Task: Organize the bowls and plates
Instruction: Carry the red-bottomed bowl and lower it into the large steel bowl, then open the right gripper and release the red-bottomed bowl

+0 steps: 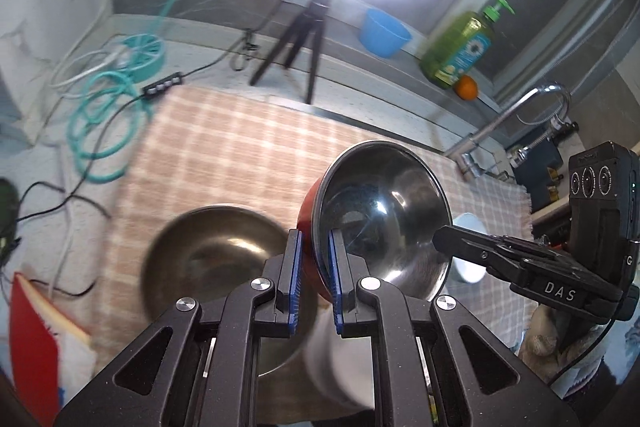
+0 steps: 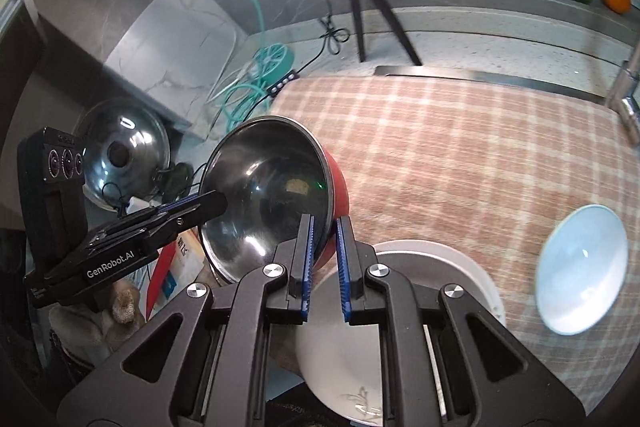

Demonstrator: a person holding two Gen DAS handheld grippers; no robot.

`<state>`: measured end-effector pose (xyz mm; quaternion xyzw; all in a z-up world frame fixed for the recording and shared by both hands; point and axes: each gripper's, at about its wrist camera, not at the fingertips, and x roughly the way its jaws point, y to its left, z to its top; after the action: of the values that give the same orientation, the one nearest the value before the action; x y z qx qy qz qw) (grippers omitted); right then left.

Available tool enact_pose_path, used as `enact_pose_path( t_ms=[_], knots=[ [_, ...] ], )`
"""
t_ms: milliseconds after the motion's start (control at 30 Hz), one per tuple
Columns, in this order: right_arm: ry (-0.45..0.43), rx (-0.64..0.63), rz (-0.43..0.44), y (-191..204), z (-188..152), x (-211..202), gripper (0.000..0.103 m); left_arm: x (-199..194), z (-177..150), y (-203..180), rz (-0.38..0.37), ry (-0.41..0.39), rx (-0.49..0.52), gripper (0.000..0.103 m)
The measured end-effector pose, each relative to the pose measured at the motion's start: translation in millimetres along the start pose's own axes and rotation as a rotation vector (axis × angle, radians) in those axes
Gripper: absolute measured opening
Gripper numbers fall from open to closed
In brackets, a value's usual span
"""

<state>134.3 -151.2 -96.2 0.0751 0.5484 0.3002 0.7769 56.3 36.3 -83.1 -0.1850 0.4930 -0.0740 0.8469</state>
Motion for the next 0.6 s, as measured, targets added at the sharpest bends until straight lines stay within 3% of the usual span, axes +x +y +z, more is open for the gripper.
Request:
enact_pose_path(
  t_ms=[400,600],
  knots=[
    [0.128,-0.062,0.013,38,-10,71,0.011,-1,-23,58,0.091,0.042,-0.079,0.011],
    [0.168,-0.089,-0.024,44,-14,96,0.011,11,-34,71,0.144,0.075,-0.064,0.011]
  ],
)
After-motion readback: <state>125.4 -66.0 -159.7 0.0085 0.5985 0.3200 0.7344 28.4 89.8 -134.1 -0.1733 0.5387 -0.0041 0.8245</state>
